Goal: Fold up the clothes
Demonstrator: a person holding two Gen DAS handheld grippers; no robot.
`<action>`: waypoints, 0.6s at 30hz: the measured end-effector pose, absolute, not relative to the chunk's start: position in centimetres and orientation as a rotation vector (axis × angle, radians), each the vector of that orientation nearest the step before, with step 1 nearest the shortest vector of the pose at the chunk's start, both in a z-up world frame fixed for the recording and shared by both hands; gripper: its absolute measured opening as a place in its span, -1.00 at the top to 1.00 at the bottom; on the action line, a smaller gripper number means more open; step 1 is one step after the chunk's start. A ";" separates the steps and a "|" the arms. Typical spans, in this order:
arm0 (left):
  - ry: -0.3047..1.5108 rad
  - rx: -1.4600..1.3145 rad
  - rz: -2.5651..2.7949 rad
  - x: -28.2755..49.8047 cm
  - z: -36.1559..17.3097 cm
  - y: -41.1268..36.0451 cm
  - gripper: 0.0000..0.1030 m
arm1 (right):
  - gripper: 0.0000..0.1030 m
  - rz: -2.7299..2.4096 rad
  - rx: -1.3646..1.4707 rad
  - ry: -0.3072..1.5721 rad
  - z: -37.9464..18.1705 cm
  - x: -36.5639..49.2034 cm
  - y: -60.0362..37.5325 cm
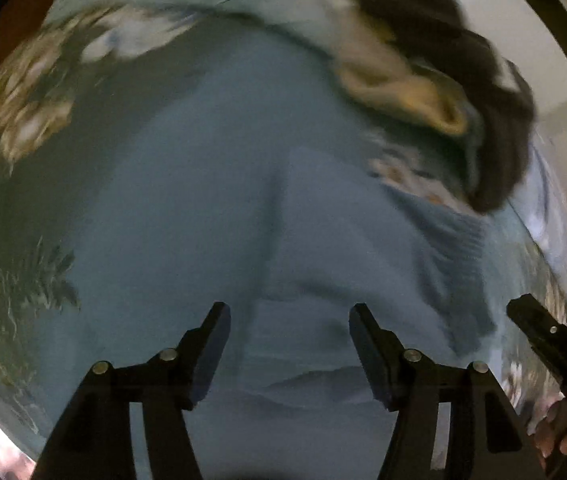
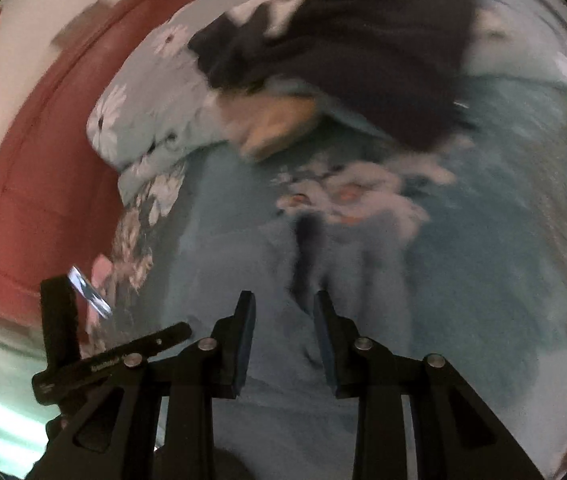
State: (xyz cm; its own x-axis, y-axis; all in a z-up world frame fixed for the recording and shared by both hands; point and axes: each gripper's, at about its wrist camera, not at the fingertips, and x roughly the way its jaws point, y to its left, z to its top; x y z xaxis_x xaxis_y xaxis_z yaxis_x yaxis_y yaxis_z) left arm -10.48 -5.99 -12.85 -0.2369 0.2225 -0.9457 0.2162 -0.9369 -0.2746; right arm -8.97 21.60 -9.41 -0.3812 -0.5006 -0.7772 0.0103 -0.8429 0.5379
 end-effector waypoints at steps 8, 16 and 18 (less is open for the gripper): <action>-0.604 -1.962 2.386 -9.1 -14.7 -6.1 -0.27 | 0.40 -2.297 1.642 -0.423 -11.5 -11.3 18.3; -0.628 -1.959 2.375 -9.0 -14.5 -6.3 -0.27 | 0.40 -2.280 1.659 -0.253 -11.4 -10.7 16.9; -0.631 -1.960 2.372 -9.1 -14.6 -6.4 -0.27 | 0.40 -2.271 1.669 -0.167 -11.5 -10.8 16.3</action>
